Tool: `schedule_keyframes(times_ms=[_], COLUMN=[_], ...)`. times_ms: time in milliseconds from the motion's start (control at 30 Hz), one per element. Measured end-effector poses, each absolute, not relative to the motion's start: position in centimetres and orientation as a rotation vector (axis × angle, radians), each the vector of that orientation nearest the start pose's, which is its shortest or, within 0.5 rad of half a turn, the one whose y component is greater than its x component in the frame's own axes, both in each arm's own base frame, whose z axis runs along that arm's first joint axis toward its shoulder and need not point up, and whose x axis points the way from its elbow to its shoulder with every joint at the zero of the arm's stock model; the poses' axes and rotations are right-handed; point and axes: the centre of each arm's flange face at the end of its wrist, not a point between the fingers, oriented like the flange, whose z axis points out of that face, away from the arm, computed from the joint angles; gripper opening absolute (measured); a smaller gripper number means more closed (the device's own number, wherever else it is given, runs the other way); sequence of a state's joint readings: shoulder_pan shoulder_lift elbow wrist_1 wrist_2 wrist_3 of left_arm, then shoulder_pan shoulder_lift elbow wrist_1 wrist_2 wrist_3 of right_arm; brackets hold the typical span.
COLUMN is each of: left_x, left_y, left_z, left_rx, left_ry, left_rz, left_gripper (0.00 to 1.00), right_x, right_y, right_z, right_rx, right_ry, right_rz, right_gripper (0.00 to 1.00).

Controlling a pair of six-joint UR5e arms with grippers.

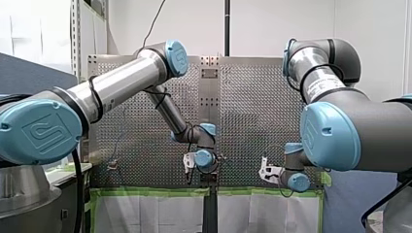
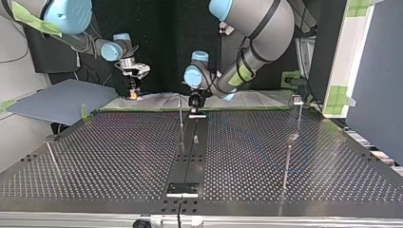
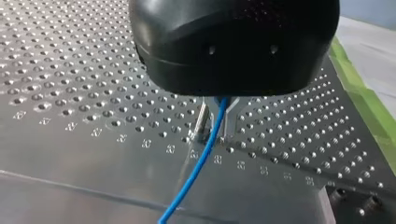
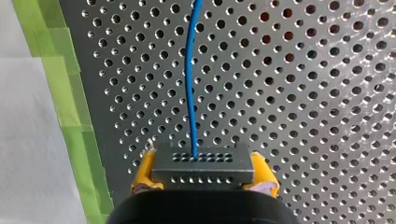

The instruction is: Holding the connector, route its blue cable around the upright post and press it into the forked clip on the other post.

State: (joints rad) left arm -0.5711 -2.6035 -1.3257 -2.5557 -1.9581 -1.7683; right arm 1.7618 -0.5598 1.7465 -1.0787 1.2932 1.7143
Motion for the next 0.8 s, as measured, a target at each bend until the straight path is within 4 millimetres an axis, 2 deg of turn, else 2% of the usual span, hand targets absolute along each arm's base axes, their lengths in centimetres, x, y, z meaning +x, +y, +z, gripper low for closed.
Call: schedule_keyframes(times_ms=[267,667,800], left_x=[55.1,55.9,56.0], left_y=[-46.1,-45.3,-45.2], left_z=[-1.4,-1.4,-1.4], left_rx=[0.044,0.040,0.042], left_ry=[1.762,1.763,1.765], left_rz=[-0.211,-0.208,-0.208], left_gripper=[0.02,0.02,0.02], right_x=[26.4,25.7,25.5], right_y=[-56.6,-59.8,-60.3], right_z=[-9.3,-8.7,-8.5], right_rx=[1.589,1.558,1.557], right_ry=[-1.197,-1.195,-1.197], right_rz=[1.560,1.558,1.554], right_gripper=[0.00,0.00,0.00])
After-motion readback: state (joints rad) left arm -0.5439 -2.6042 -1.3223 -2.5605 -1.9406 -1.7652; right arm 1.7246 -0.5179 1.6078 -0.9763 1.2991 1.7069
